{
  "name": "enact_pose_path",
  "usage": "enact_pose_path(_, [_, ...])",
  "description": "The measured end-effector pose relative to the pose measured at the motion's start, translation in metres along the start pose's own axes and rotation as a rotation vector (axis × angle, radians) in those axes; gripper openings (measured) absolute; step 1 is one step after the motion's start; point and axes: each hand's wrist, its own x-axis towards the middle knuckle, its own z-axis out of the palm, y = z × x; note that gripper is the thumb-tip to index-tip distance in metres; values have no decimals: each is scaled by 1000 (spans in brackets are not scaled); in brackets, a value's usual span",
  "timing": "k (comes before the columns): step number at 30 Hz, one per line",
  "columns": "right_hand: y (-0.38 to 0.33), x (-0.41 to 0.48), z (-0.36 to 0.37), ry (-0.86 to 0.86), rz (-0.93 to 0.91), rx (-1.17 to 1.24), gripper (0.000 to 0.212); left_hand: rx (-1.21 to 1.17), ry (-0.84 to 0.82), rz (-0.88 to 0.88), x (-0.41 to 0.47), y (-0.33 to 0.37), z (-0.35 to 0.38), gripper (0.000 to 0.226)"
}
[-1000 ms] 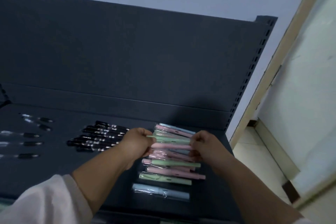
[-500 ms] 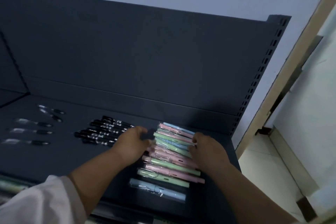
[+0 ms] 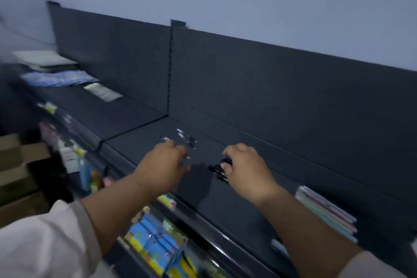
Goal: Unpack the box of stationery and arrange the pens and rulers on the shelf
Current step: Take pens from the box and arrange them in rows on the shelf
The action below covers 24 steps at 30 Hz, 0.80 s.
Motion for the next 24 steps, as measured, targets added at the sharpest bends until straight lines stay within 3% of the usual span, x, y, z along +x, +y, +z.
enact_pose_path(13, [-309, 85, 97, -133, -374, 109, 28, 232, 129, -376, -138, -281, -138, 42])
enact_pose_path(24, [-456, 139, 165, -237, -543, 161, 38, 239, 152, -654, -193, -422, -183, 42])
